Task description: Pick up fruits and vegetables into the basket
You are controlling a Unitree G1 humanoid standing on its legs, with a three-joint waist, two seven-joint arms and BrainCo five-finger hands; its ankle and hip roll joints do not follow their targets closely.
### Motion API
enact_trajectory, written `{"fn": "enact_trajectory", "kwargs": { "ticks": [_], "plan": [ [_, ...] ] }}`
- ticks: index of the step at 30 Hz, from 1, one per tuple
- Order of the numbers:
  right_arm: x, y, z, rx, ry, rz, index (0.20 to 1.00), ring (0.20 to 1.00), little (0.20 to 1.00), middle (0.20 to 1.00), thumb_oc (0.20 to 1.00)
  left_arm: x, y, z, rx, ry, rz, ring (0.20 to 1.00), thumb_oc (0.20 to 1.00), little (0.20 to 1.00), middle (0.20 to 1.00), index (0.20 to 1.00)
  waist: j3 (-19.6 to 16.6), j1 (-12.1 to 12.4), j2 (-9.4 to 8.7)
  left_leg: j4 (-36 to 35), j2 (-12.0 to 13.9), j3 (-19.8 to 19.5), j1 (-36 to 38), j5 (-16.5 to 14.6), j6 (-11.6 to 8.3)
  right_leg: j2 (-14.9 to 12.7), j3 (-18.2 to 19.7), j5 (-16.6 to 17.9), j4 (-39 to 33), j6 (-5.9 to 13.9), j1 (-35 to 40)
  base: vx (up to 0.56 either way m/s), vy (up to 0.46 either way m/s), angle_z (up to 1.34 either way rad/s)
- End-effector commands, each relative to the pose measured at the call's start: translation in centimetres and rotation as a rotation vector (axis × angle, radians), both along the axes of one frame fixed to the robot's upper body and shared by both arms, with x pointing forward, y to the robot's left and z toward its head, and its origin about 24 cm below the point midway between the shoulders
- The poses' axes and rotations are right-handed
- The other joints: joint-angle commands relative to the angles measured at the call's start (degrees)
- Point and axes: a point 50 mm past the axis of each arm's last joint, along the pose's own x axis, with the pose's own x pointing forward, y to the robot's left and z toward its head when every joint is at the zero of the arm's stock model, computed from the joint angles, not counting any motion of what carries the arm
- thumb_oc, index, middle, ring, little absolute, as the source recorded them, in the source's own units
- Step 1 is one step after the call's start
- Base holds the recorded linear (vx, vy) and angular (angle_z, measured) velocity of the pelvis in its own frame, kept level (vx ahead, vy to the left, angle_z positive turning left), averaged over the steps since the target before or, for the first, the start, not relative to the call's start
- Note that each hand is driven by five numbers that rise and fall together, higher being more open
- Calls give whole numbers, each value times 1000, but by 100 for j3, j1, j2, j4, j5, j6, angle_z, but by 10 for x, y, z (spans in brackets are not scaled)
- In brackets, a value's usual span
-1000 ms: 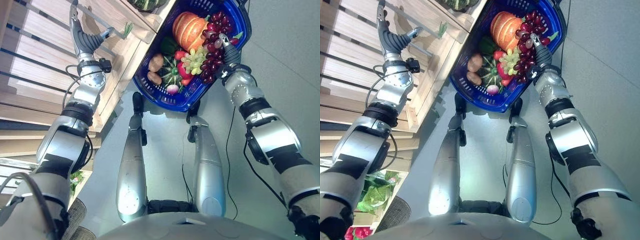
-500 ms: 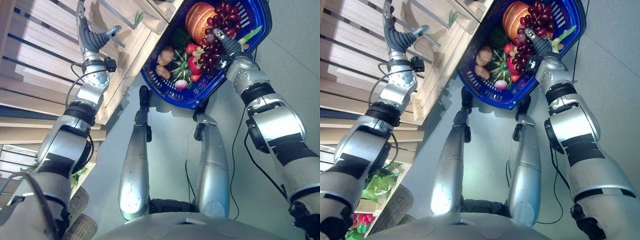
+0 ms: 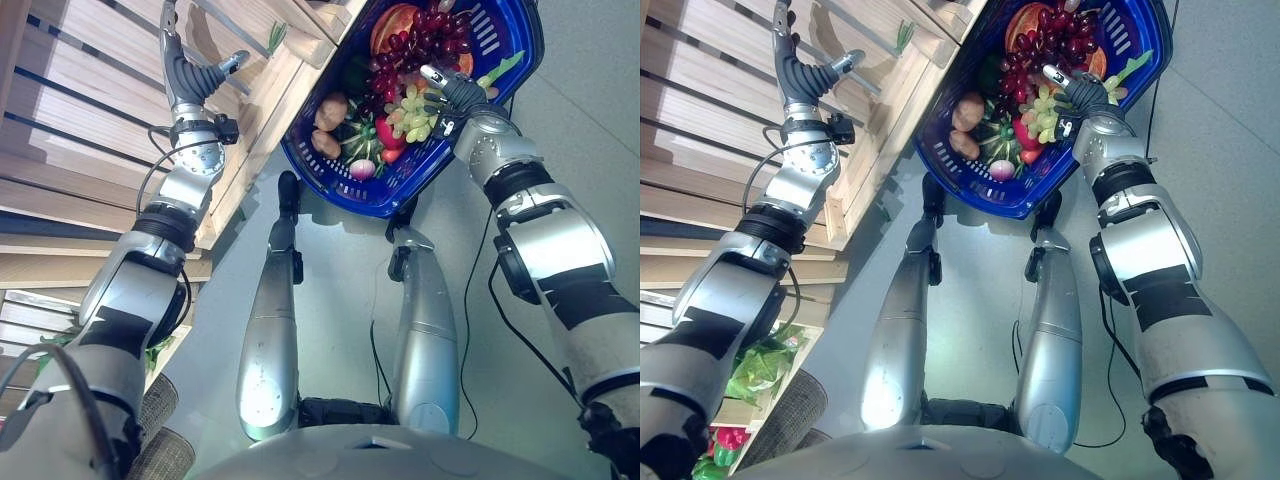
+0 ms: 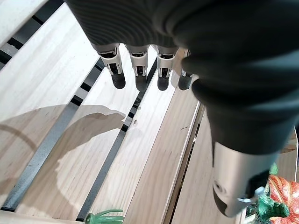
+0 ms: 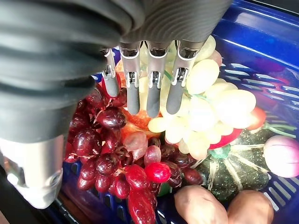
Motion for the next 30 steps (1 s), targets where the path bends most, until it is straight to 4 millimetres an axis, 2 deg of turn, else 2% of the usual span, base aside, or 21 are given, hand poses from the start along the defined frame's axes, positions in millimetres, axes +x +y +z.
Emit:
{"fn": "enact_trajectory", "kwargs": {
  "ticks": [1,8,9,12,15,20,21,22,26,29,30],
  "plan": [
    [-6,-27,-8,-58,16,-86,1000,1000,1000,1000,1000,-5,-9,6,-45,-74,-67,1000,1000,1000,1000,1000,-158,-66,436,664,-569,148,-107,-610,551,440,-189,65,-438,-125,456,-33,32,1],
    [-7,-26,-14,-68,-51,-81,1000,1000,1000,1000,1000,-5,-8,-11,-22,0,-87,1000,1000,1000,1000,1000,-158,-92,338,507,-576,155,230,-617,561,425,-204,170,-683,-73,805,-22,13,1],
    [-8,-23,-20,-66,-73,-72,1000,1000,1000,1000,1000,-6,-5,-23,-13,39,-83,1000,1000,1000,1000,1000,-158,-98,294,354,-567,189,454,-586,554,411,-209,241,-871,-32,1051,-43,20,-4],
    [-11,-26,-29,-79,-80,-73,1000,1000,1000,1000,1000,-10,0,-37,9,76,-76,1000,1000,1000,1000,1000,-158,-108,252,228,-566,219,690,-570,553,385,-220,302,-1029,12,1293,-36,23,-6],
    [-20,-38,-49,-118,-75,-74,1000,1000,1000,1000,1000,-16,19,-59,25,151,-44,1000,1000,1000,1000,1000,-158,-136,210,36,-547,224,1186,-586,563,308,-210,368,-1307,65,1778,-11,30,-5],
    [-33,-45,-78,-237,-49,-29,1000,1000,1000,1000,1000,-29,38,-97,59,292,-24,1000,1000,1000,1000,1000,-158,-155,183,-328,-517,226,1930,-544,561,196,-235,471,-1699,151,2524,14,42,-4],
    [-42,-49,-94,-260,-30,-14,1000,1000,1000,1000,1000,-37,46,-116,61,358,-22,1000,1000,1000,1000,1000,-219,-158,149,-464,-507,234,2235,-560,563,155,-269,467,-1830,178,2836,38,31,-2],
    [-42,-49,-94,-260,-30,-14,1000,1000,1000,1000,1000,-37,46,-116,61,358,-22,1000,1000,1000,1000,1000,-230,-158,150,-479,-506,233,2225,-538,564,157,-272,492,-1854,177,2831,86,32,-1],
    [-74,-55,-146,-236,51,1,1000,1000,1000,1000,1000,-67,61,-172,67,569,-43,1000,1000,1000,1000,1000,-675,-191,49,-843,-441,296,2777,-551,549,103,-323,532,-2266,223,3460,123,25,0],
    [-108,-60,-192,-196,166,-7,1000,1000,1000,1000,1000,-96,67,-213,66,731,-60,1000,1000,1000,1000,1000,-1039,-230,-24,-1122,-379,335,3220,-569,534,86,-357,564,-2625,248,4001,168,9,-3],
    [-126,-65,-211,-186,222,-13,1000,1000,1000,1000,1000,-110,69,-230,50,801,-66,1000,1000,1000,1000,1000,-1220,-240,-51,-1215,-367,337,3364,-561,536,89,-371,594,-2766,258,4187,197,-1,-2]
  ]
}}
